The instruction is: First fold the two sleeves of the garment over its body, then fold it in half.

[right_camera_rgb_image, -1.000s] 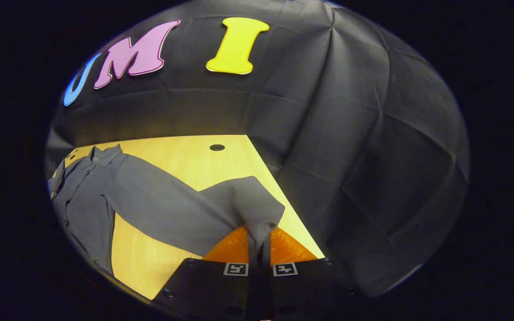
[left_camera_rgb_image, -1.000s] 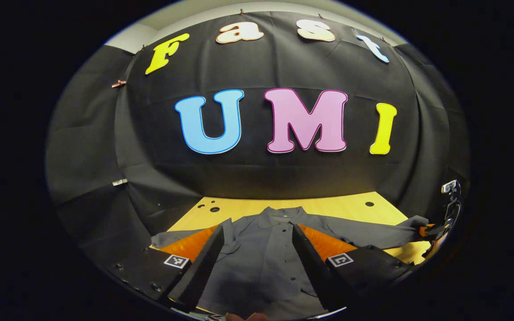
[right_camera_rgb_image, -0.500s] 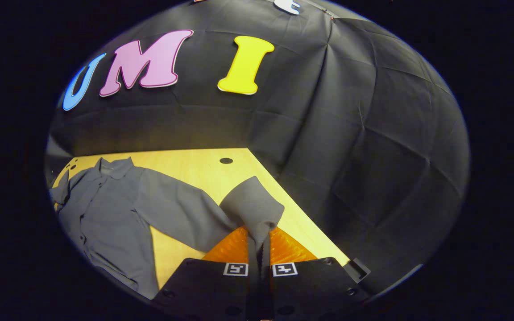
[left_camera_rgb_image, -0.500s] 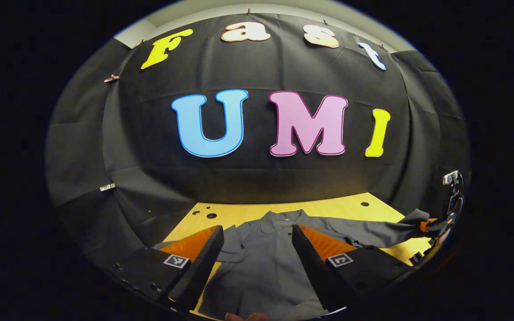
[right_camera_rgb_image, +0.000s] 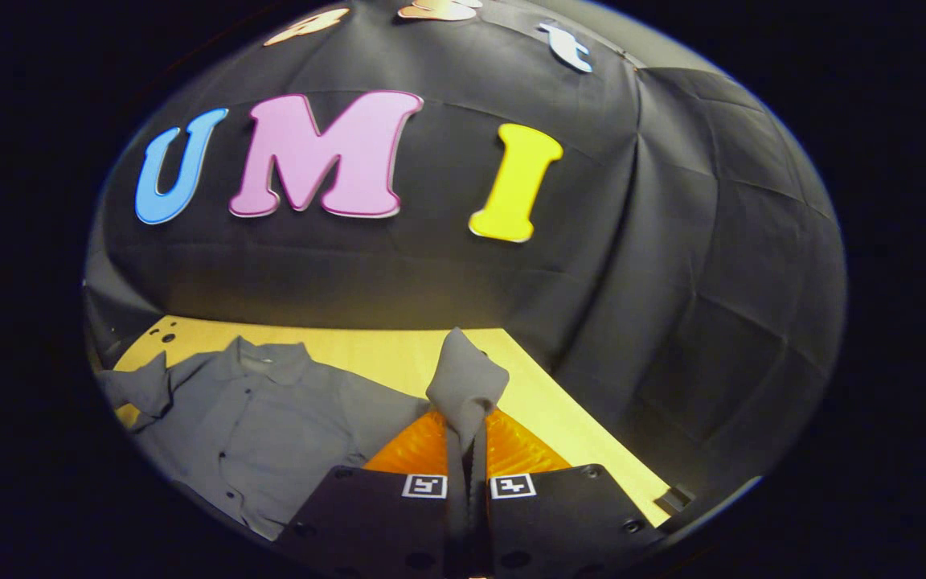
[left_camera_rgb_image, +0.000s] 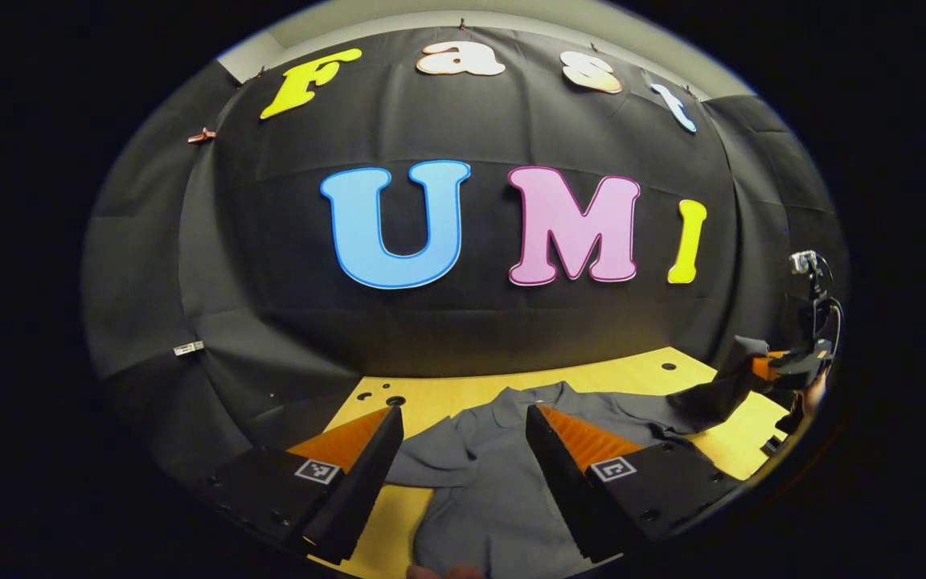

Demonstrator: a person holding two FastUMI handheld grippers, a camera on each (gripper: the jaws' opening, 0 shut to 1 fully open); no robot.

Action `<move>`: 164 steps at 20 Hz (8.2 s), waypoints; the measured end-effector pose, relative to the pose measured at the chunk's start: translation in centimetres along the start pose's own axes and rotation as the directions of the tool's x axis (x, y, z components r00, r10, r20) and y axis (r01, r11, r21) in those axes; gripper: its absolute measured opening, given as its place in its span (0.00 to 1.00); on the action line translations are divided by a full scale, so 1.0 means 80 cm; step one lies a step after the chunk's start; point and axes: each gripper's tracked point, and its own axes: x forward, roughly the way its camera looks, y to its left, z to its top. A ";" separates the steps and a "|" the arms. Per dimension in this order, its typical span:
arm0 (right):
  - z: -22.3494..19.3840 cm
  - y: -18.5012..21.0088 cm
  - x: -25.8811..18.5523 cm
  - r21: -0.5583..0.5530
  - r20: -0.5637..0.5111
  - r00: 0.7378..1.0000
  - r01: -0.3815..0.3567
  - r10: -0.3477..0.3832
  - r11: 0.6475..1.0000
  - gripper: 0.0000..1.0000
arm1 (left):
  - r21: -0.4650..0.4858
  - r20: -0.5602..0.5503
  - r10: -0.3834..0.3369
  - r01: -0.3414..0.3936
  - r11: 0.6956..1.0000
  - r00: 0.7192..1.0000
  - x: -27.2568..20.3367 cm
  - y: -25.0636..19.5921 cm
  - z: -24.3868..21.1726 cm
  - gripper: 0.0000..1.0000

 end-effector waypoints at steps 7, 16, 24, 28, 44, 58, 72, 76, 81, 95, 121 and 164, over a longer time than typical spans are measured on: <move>0.030 0.150 0.012 -0.036 0.020 0.988 -0.151 0.152 0.988 0.05 | -0.038 -0.031 0.044 -0.045 0.998 0.999 0.017 0.080 -0.037 0.97; -0.009 0.321 0.018 -0.059 -0.077 0.945 -0.323 0.318 0.945 0.05 | -0.058 -0.116 0.142 -0.149 0.987 0.983 0.027 0.190 -0.106 0.97; -0.093 0.415 0.048 -0.097 -0.217 0.908 -0.385 0.358 0.918 0.05 | -0.060 -0.210 0.170 -0.186 0.981 0.963 0.058 0.237 -0.173 0.97; -0.138 0.446 0.053 -0.113 -0.294 0.877 -0.426 0.379 0.898 0.06 | -0.060 -0.253 0.187 -0.208 0.976 0.949 0.073 0.255 -0.203 0.97; -0.145 0.514 -0.016 0.100 -0.333 0.742 -0.586 0.582 0.804 0.98 | -0.153 -0.440 0.179 -0.270 0.951 0.880 0.136 0.292 -0.318 0.96; -0.110 0.276 -0.086 0.030 -0.323 0.859 -0.409 0.396 0.912 0.99 | -0.077 -0.567 0.137 -0.218 0.973 0.812 0.158 0.276 -0.359 0.70; -0.111 0.161 -0.098 0.065 -0.275 0.912 -0.299 0.305 0.952 0.99 | -0.025 -0.355 0.187 -0.210 0.977 0.916 0.158 0.244 -0.210 0.06; -0.113 0.135 -0.097 0.082 -0.266 0.918 -0.283 0.294 0.956 0.99 | -0.031 -0.274 0.161 -0.176 0.984 0.948 0.159 0.207 -0.151 0.05; -0.123 0.103 -0.093 0.108 -0.266 0.922 -0.263 0.283 0.959 0.99 | -0.071 -0.190 0.077 -0.092 0.993 0.979 0.164 0.128 -0.086 0.05; -0.164 0.028 -0.088 0.170 -0.305 0.913 -0.226 0.269 0.959 0.99 | -0.075 -0.206 -0.221 0.210 0.975 0.953 0.181 -0.140 -0.072 0.05; -0.194 -0.013 -0.085 0.234 -0.332 0.884 -0.261 0.329 0.937 0.99 | -0.056 -0.411 -0.380 0.394 0.918 0.828 0.168 -0.356 -0.252 0.21; -0.349 0.085 -0.199 0.054 -0.604 0.745 -0.318 0.284 0.947 0.99 | -0.005 -0.670 -0.074 0.095 0.995 0.739 -0.085 0.001 -0.389 0.96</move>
